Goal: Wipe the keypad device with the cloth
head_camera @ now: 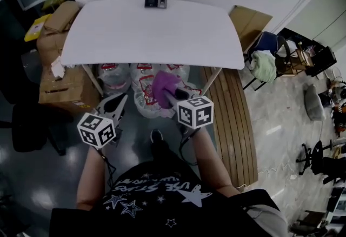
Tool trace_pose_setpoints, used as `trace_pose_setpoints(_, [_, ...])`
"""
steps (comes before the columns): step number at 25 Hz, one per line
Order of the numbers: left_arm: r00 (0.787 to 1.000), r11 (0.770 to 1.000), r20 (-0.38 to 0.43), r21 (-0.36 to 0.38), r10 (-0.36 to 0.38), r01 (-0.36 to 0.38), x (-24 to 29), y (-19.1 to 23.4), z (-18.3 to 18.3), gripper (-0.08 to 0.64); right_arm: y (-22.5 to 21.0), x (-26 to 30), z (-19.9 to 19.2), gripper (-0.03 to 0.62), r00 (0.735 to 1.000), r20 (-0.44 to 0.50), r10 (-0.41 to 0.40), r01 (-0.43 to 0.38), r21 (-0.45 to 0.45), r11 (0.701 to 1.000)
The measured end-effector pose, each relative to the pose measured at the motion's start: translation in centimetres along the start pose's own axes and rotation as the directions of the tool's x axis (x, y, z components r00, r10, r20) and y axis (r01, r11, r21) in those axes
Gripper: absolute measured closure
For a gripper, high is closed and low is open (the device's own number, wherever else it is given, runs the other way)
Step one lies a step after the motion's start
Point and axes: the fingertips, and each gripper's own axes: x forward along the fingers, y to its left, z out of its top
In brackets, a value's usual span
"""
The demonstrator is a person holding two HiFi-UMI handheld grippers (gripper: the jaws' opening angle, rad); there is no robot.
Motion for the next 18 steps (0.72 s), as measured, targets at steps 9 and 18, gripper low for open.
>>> trace_pose_setpoints(9, [0.999, 0.999, -0.004, -0.037, 0.035, -0.035, 7.7, 3.5, 3.4, 0.551, -6.0, 3.2, 4.3, 0.499, 1.000, -0.014, 0.021, -0.022, -0.030, 0.999])
trace_pose_setpoints(18, [0.999, 0.997, 0.002, -0.051, 0.052, -0.051, 13.3, 5.3, 5.4, 0.551, -11.8, 5.6, 6.9, 0.499, 0.999, -0.022, 0.027, -0.027, -0.030, 0.999])
